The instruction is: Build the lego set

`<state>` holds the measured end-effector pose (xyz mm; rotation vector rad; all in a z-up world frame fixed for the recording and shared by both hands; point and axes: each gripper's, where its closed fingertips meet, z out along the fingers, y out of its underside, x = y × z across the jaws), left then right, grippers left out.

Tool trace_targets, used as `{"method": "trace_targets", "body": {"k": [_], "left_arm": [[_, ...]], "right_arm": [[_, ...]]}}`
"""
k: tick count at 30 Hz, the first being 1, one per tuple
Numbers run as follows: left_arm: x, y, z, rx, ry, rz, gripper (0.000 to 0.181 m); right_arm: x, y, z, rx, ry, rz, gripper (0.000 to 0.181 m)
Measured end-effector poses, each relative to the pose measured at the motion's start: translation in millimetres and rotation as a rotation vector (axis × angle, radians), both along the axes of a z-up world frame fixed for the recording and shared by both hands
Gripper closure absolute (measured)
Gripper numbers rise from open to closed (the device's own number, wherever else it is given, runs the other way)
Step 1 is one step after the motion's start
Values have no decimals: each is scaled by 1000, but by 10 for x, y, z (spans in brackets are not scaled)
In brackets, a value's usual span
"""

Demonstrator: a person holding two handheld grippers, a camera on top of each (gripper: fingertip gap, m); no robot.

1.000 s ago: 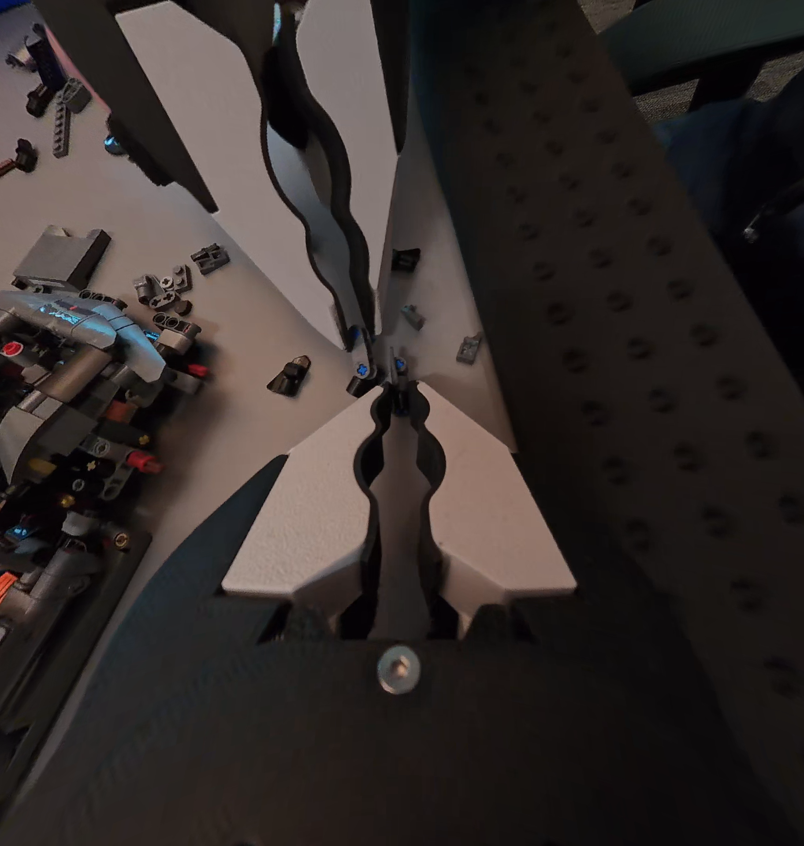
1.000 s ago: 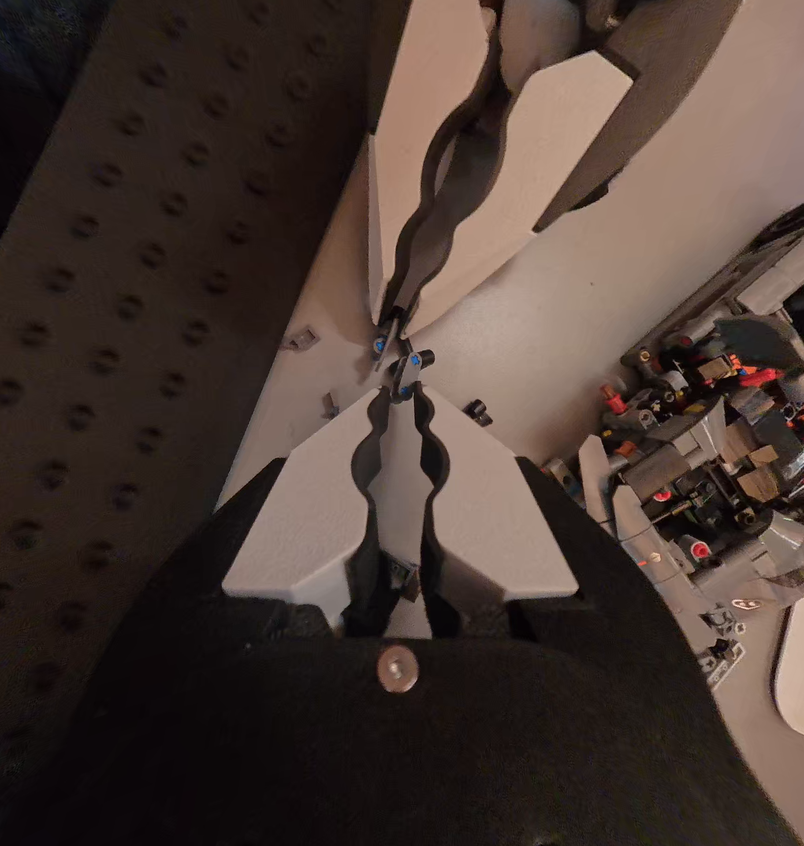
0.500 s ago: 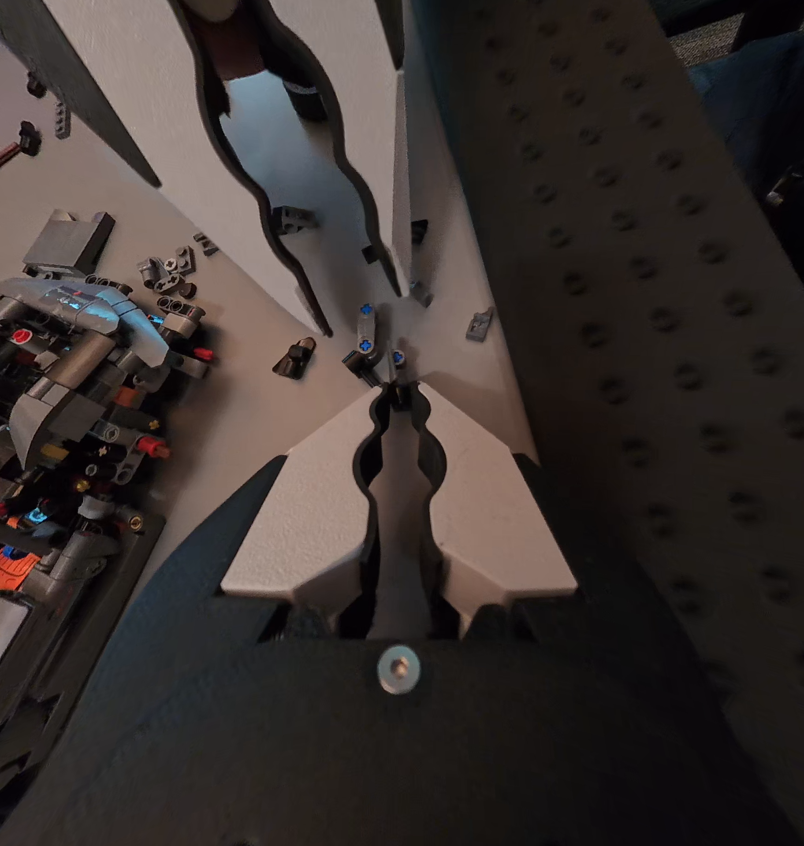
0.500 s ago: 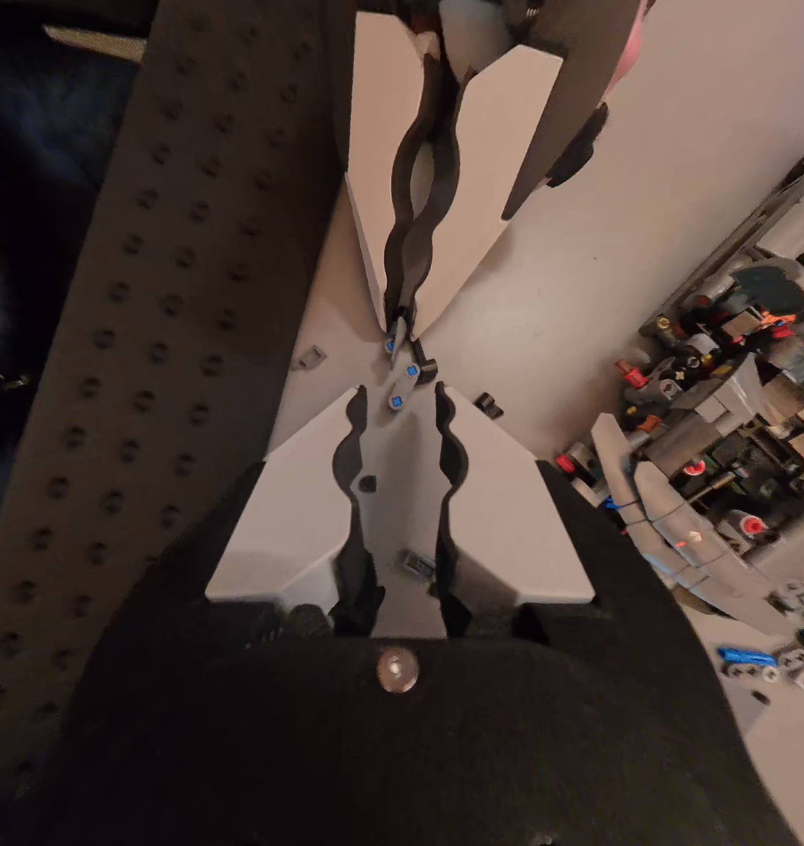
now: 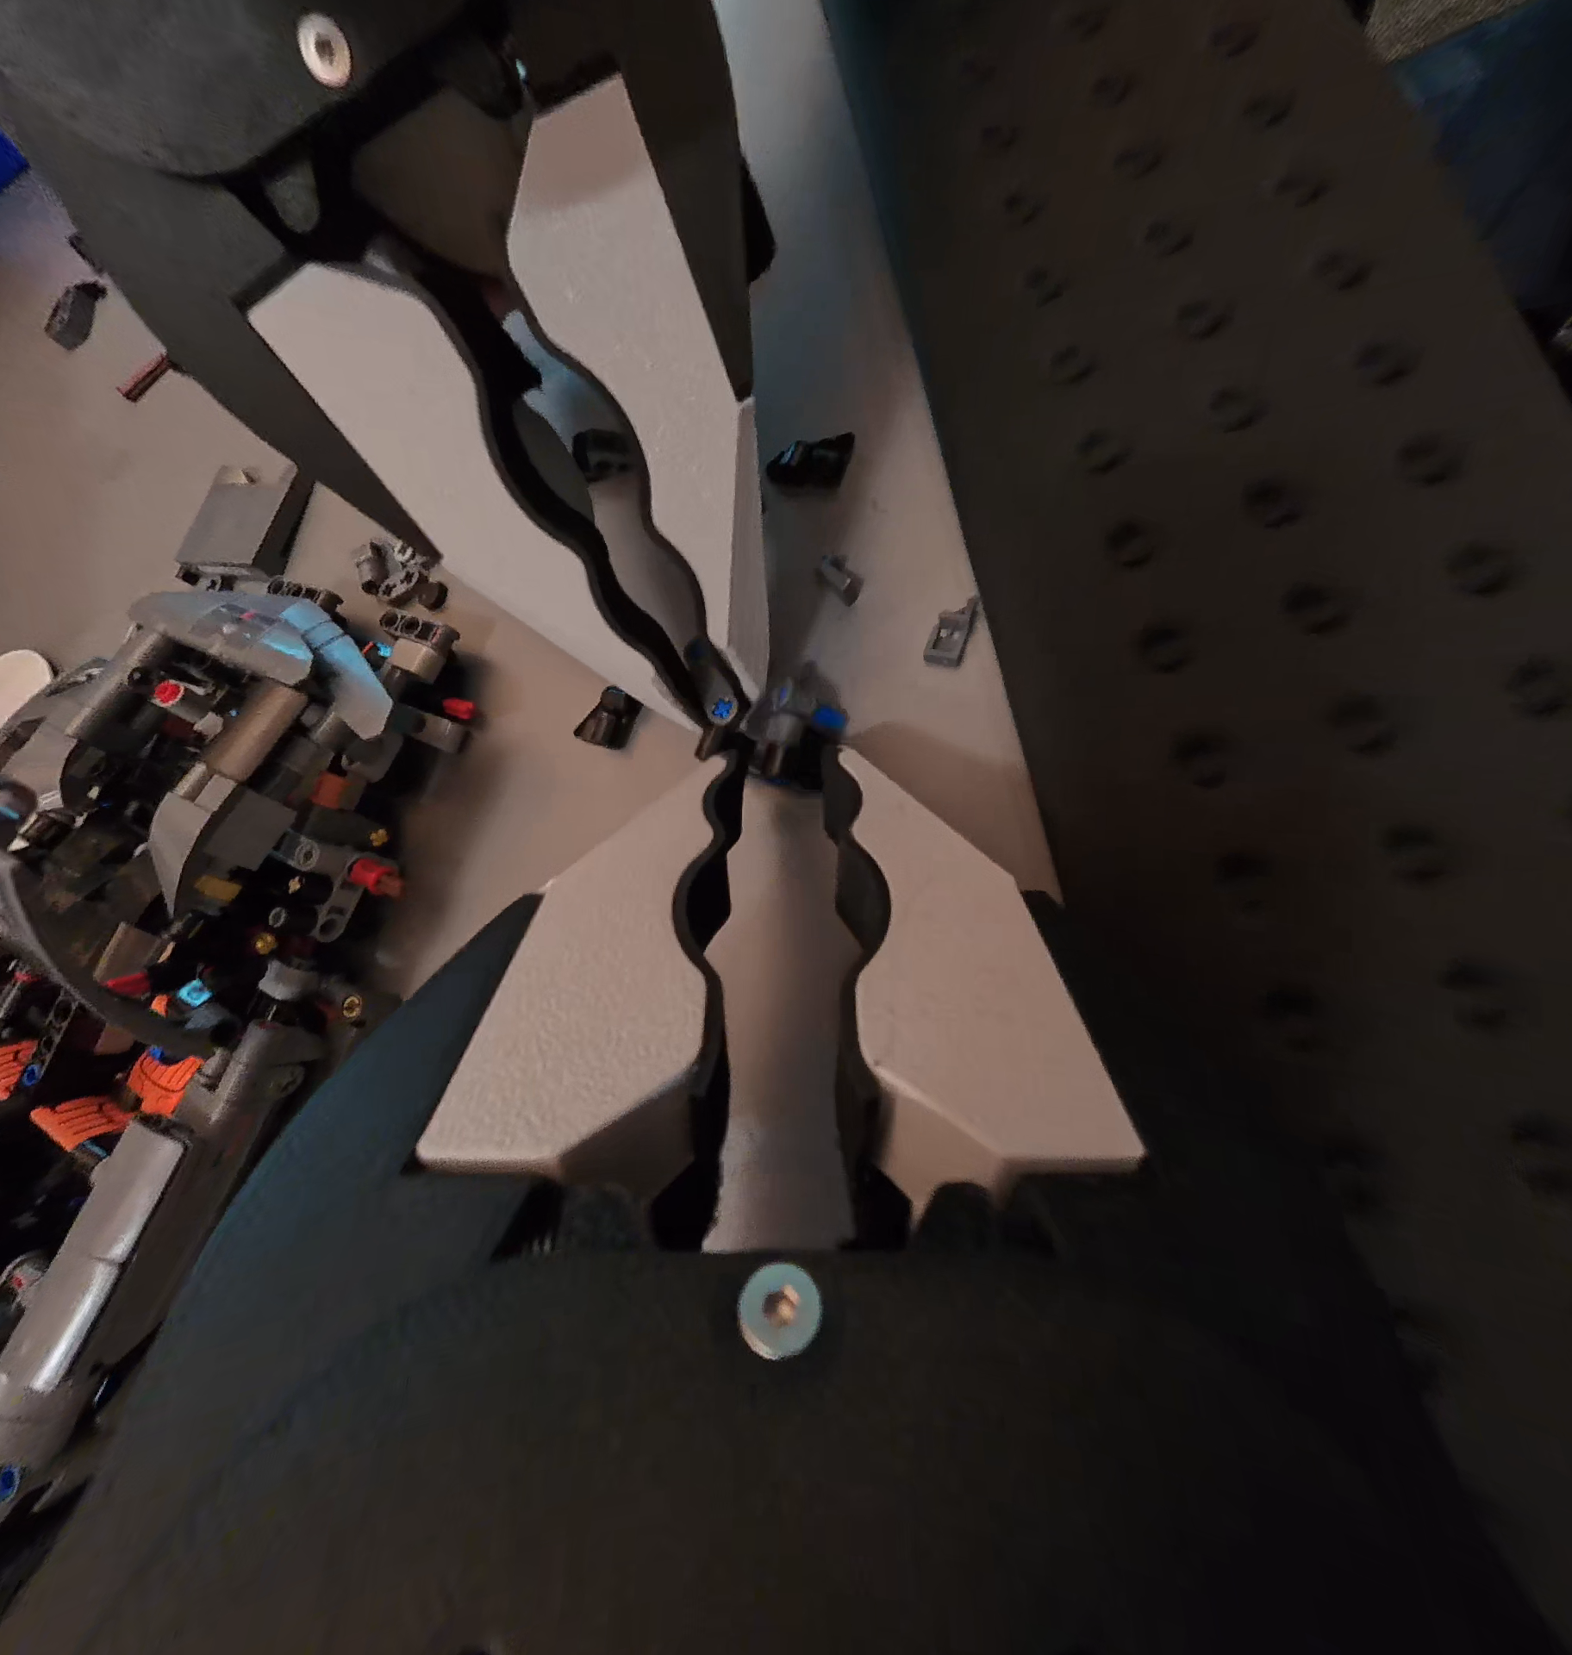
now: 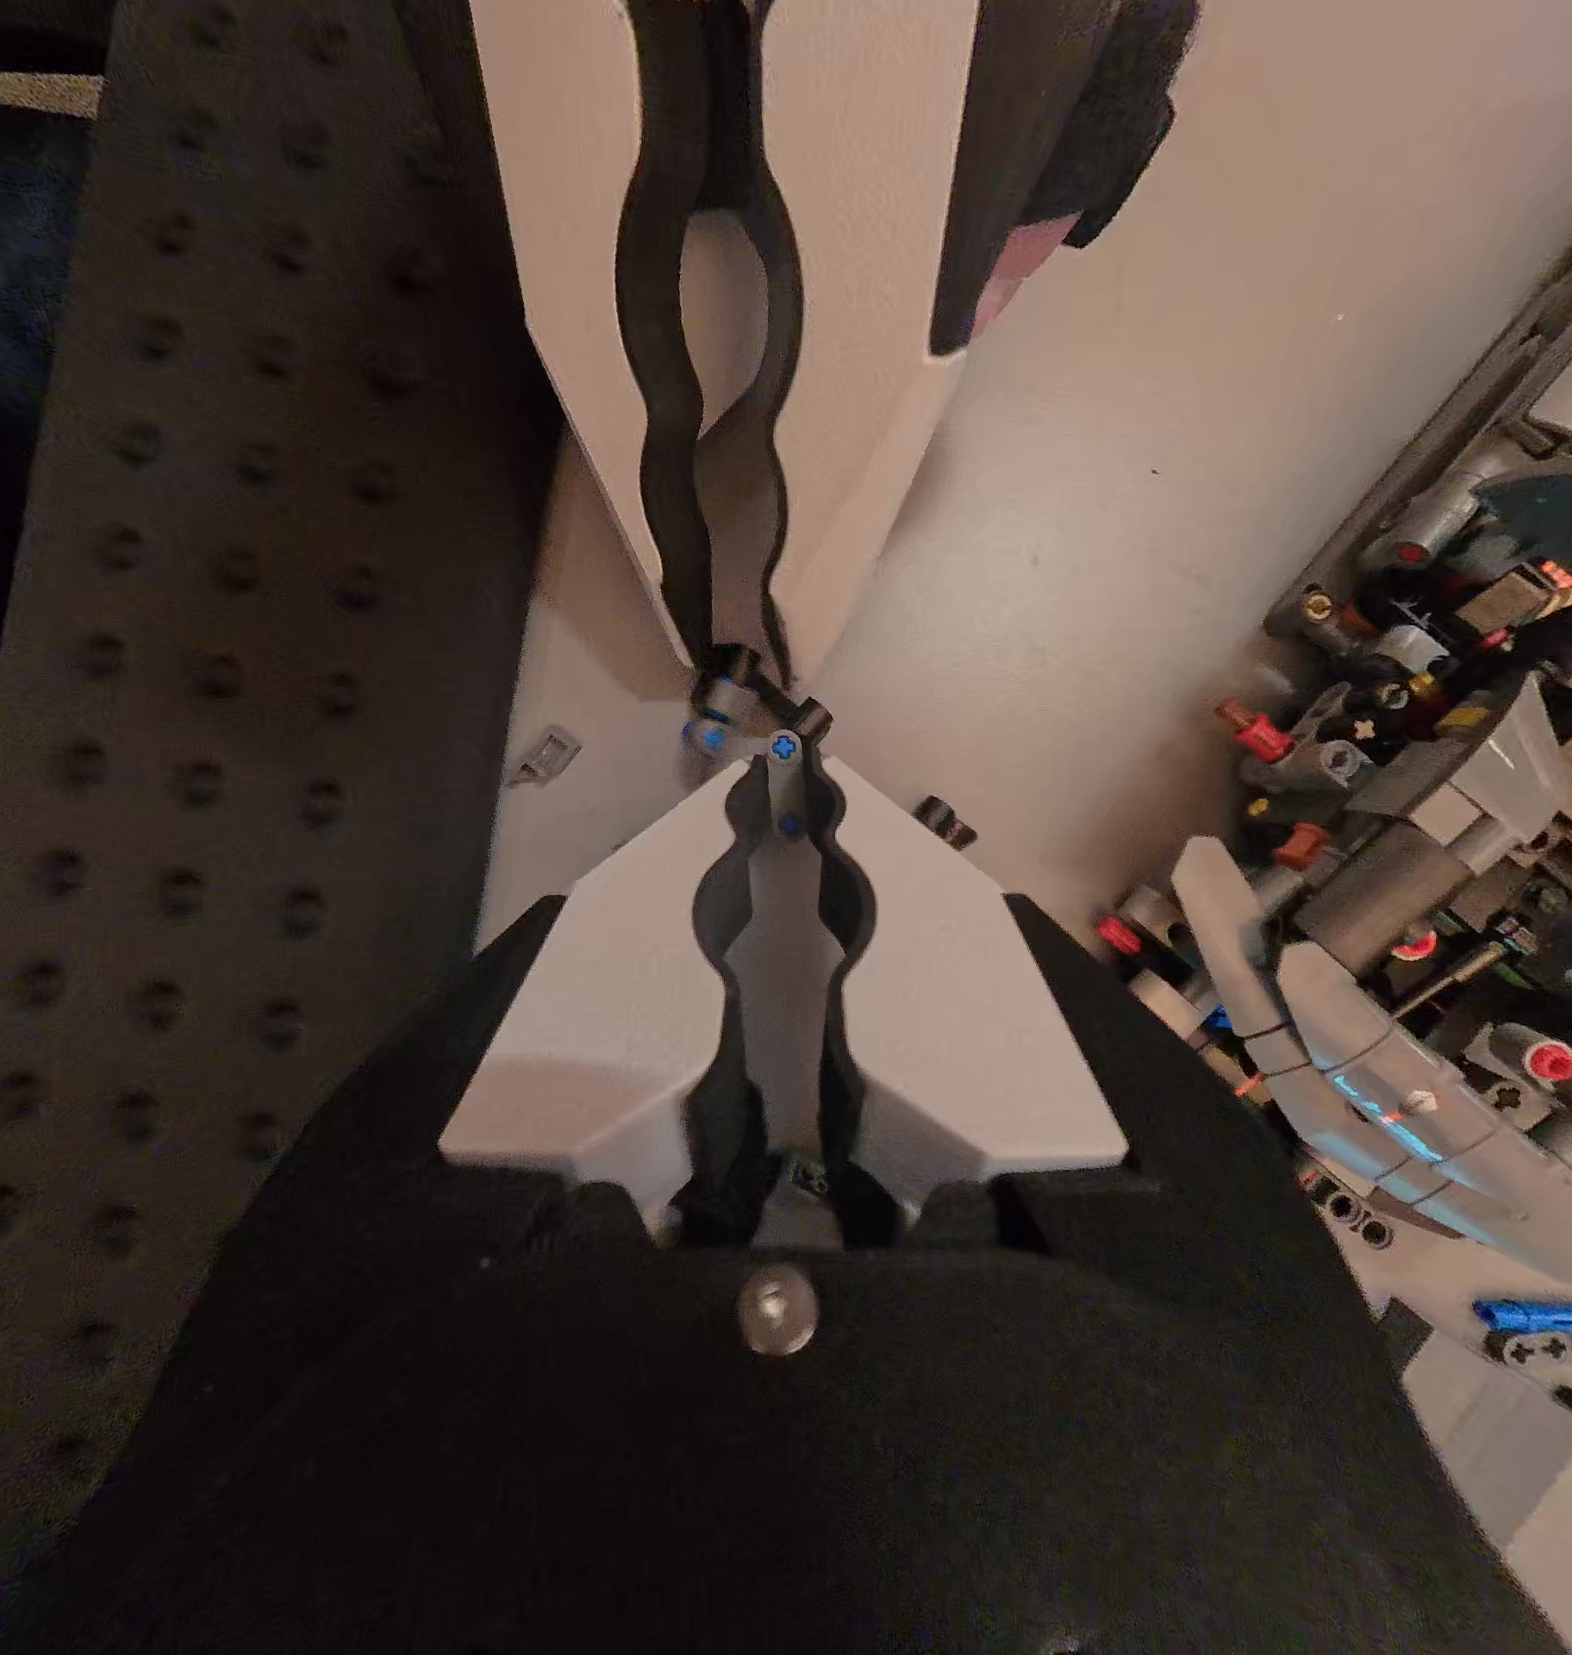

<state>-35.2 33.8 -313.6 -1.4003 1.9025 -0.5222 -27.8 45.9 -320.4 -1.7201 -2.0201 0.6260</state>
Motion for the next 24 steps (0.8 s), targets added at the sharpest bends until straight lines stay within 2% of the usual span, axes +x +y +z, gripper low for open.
{"method": "trace_targets", "body": {"k": [8, 24], "left_arm": [[-1, 4, -34, 18, 23, 1, 170], [50, 36, -13, 316, 44, -20, 172]], "right_arm": [[38, 27, 2, 1, -2, 1, 175], [50, 25, 9, -49, 35, 22, 175]]}}
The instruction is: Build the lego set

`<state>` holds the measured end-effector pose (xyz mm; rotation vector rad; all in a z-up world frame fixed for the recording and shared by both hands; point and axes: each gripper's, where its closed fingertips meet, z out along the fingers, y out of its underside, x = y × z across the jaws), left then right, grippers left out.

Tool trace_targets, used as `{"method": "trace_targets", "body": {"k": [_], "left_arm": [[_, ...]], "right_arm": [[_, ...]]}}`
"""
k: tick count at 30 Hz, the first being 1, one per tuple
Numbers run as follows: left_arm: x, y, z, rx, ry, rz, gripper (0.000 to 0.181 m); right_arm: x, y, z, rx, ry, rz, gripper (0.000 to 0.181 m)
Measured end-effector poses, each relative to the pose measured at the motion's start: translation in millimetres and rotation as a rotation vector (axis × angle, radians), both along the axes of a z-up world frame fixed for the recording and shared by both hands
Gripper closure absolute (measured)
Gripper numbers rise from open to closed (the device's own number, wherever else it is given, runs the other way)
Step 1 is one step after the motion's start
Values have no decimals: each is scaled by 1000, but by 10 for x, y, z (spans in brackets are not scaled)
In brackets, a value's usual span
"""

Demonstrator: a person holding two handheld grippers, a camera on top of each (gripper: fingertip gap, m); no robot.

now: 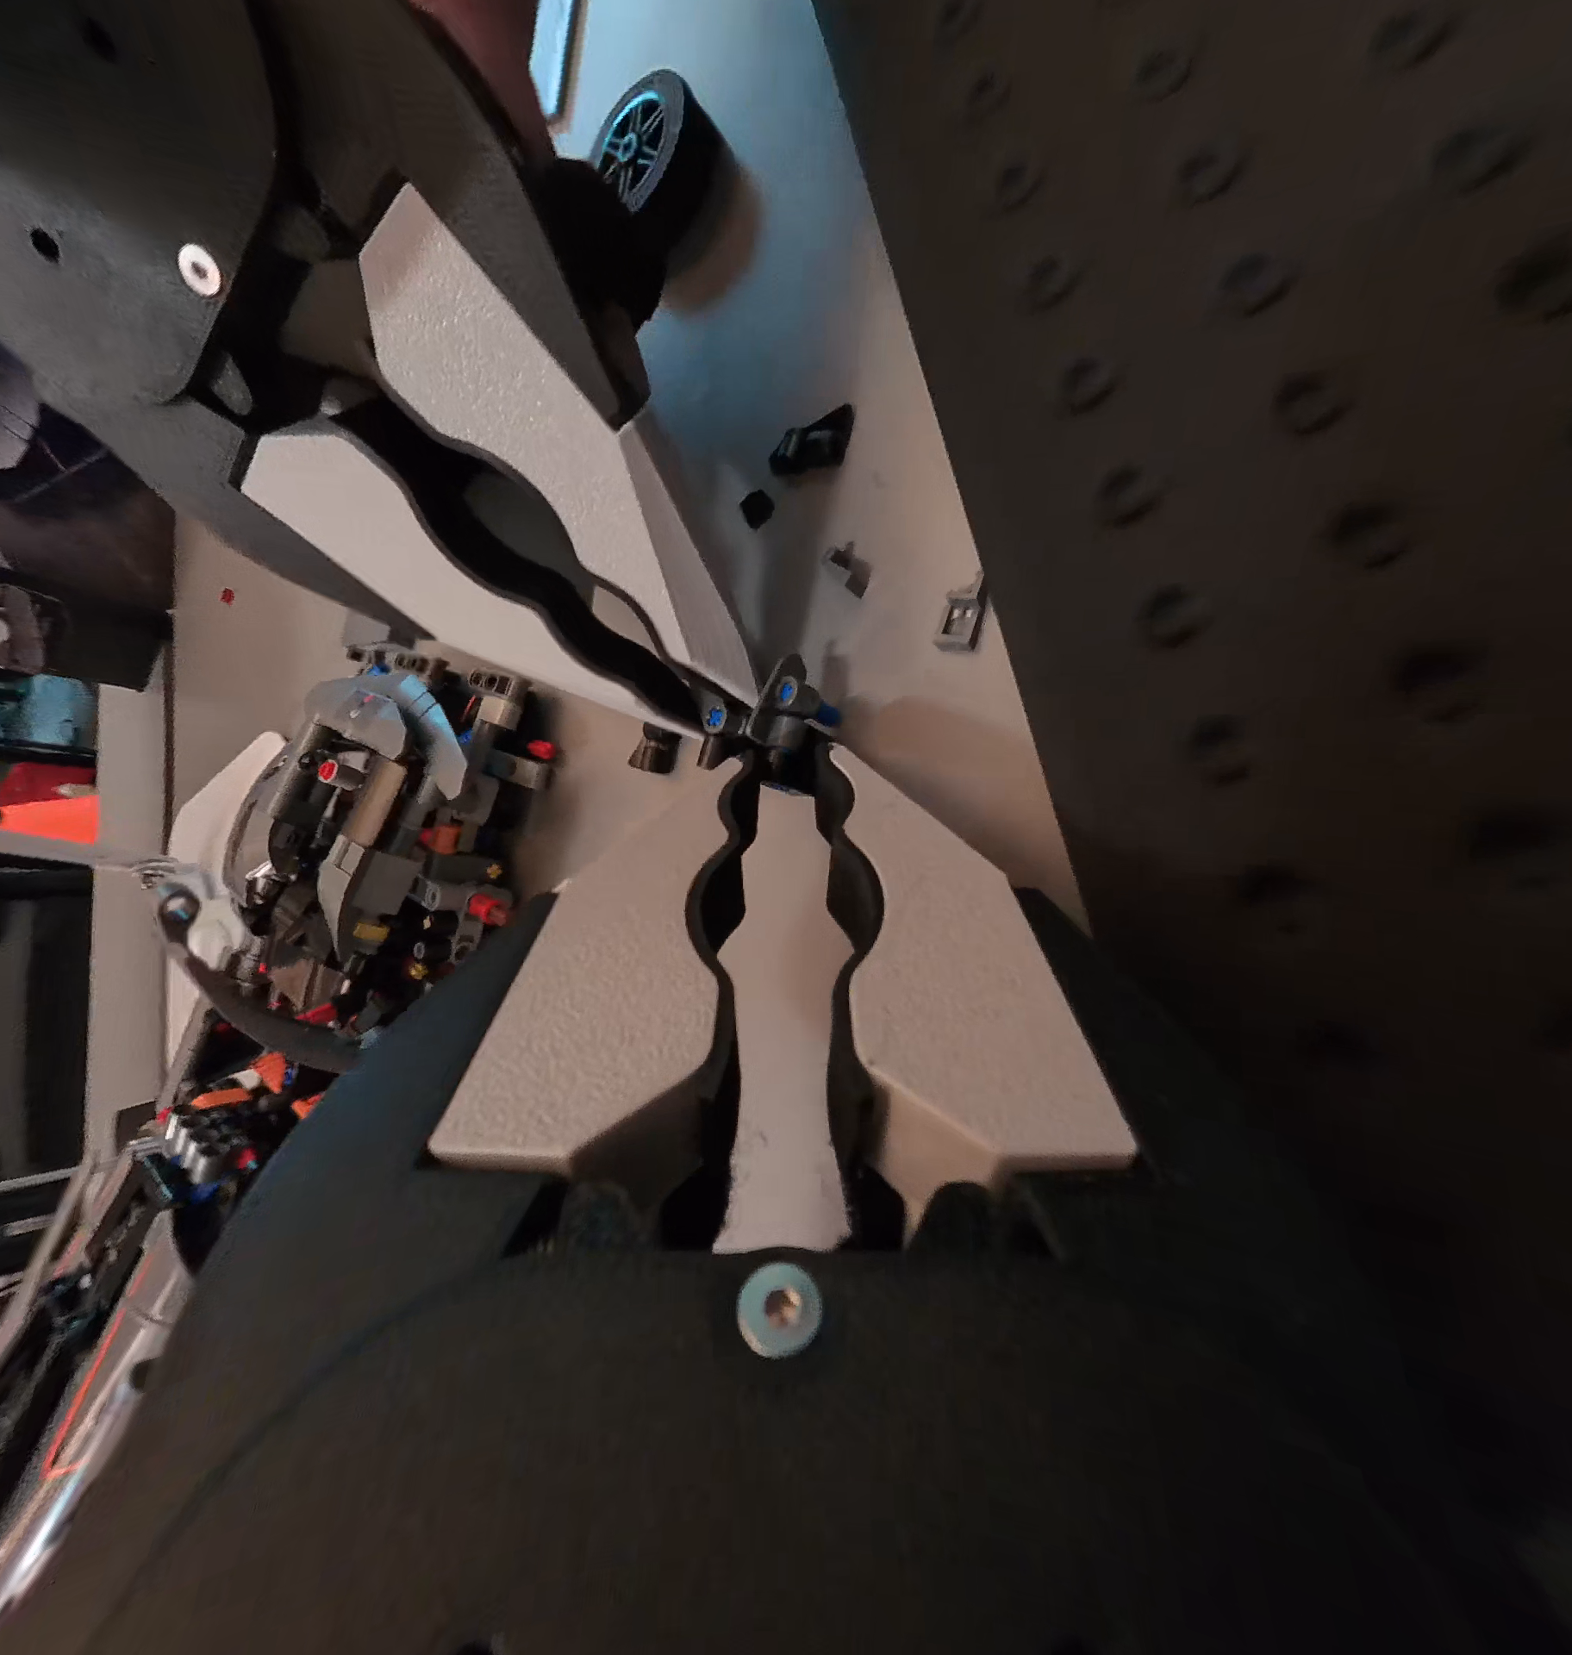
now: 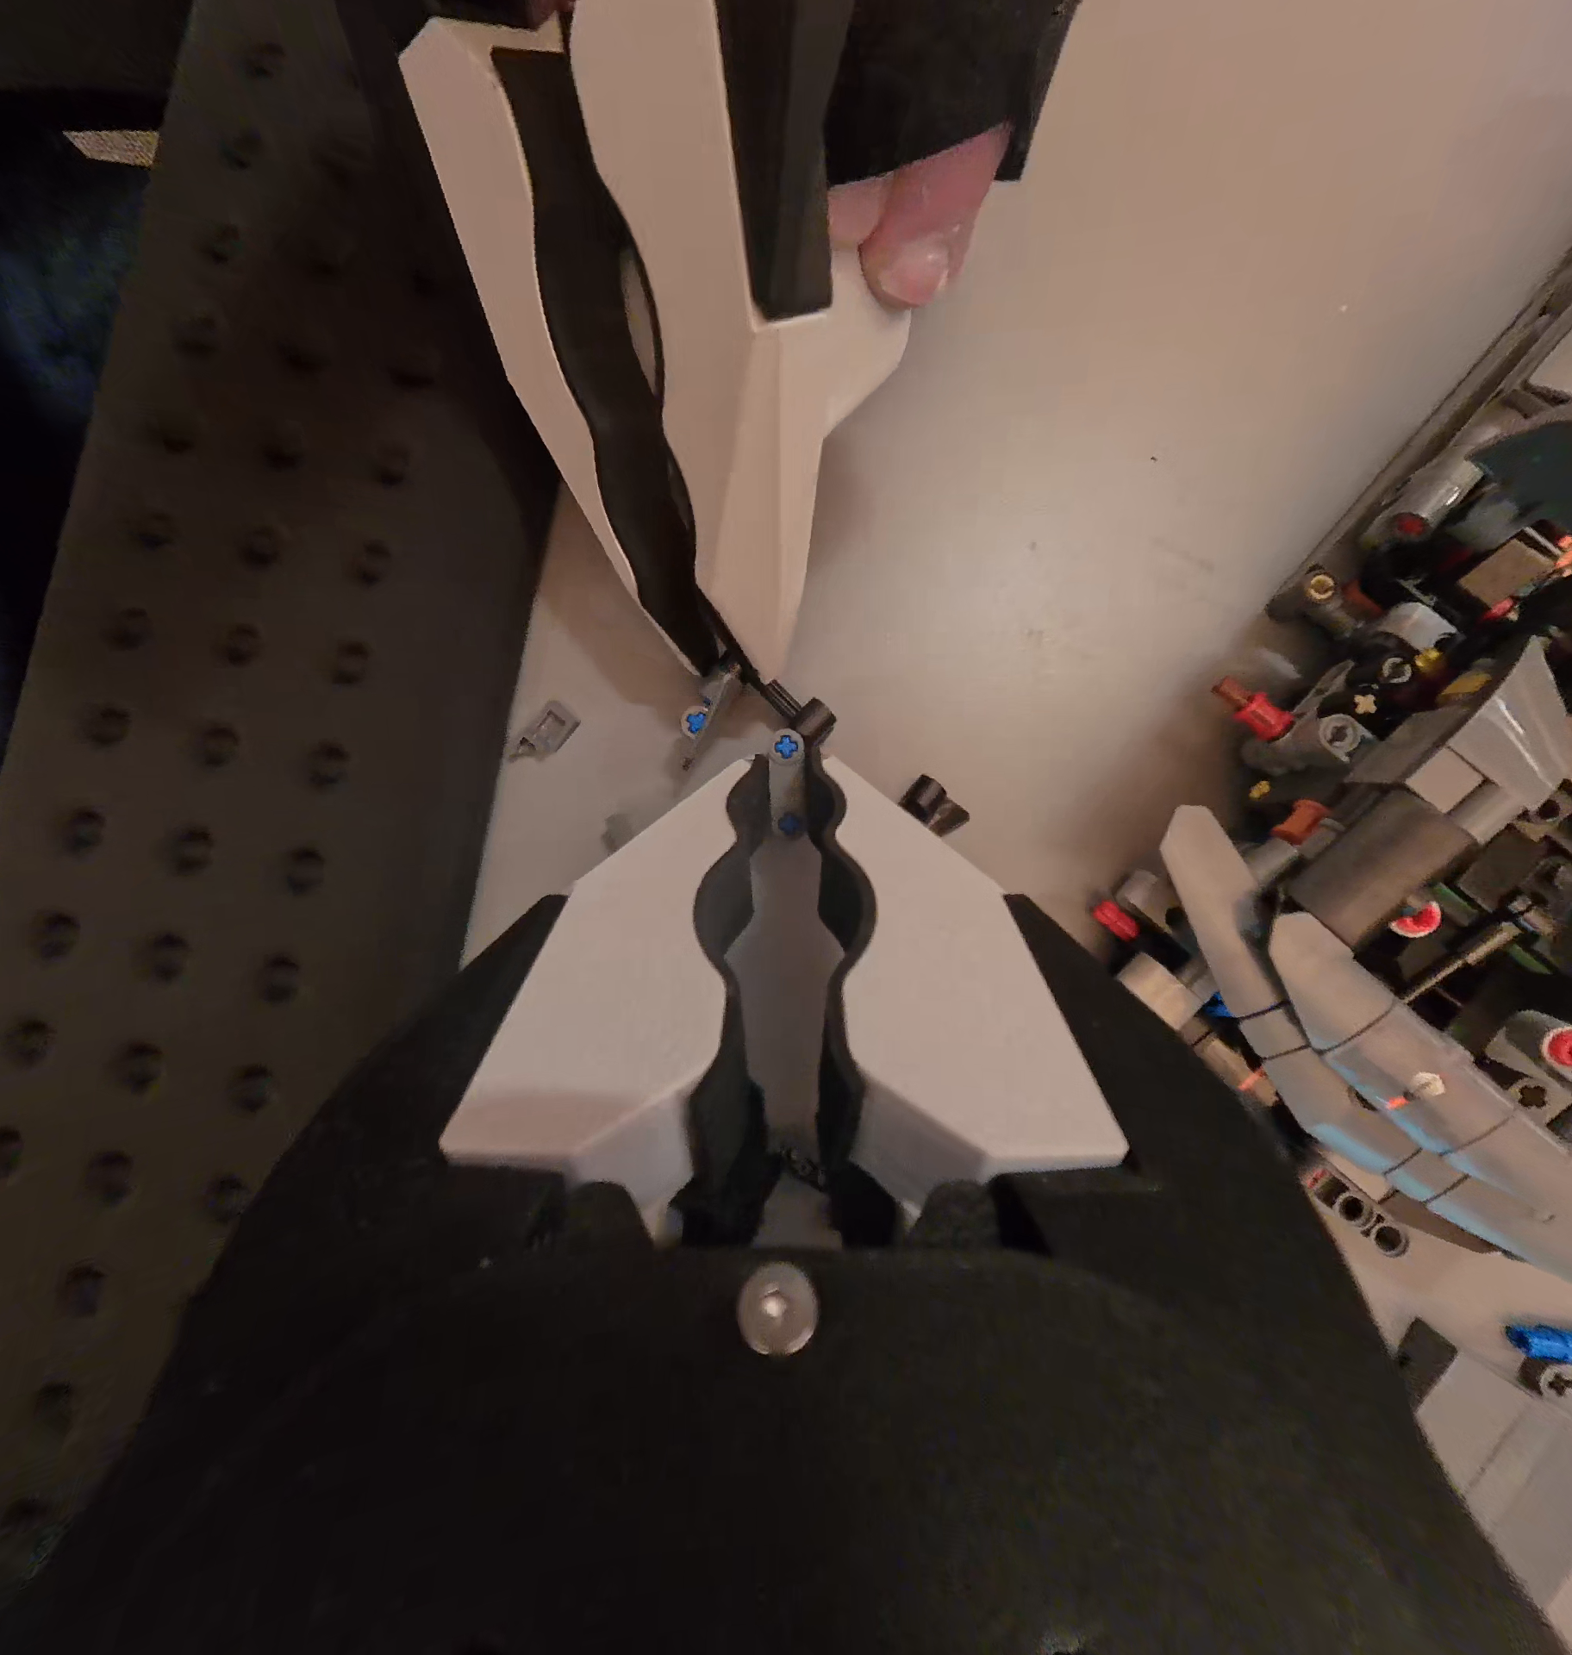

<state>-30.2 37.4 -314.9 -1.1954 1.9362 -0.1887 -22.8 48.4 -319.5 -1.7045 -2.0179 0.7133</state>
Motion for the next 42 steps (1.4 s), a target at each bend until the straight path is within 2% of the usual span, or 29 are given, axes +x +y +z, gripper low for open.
{"method": "trace_targets", "body": {"k": [6, 16, 23, 37, 40, 42], "left_arm": [[22, -12, -12, 141, 32, -17, 173], [37, -33, -4, 187, 26, -38, 173], [50, -39, 23, 361, 51, -61, 173], [37, 52, 102, 408, 8, -7, 170], [42, 88, 116, 405, -4, 11, 164], [51, 126, 180, 389, -36, 41, 148]], "right_arm": [[-2, 4, -1, 17, 3, 39, 175], [-3, -8, 5, 30, -1, 137, 176], [2, -3, 46, 76, 25, 148, 176], [-7, -9, 109, 204, 76, 147, 176], [-4, 9, 107, 177, 81, 130, 176], [-8, 5, 94, 168, 84, 132, 176]]}}
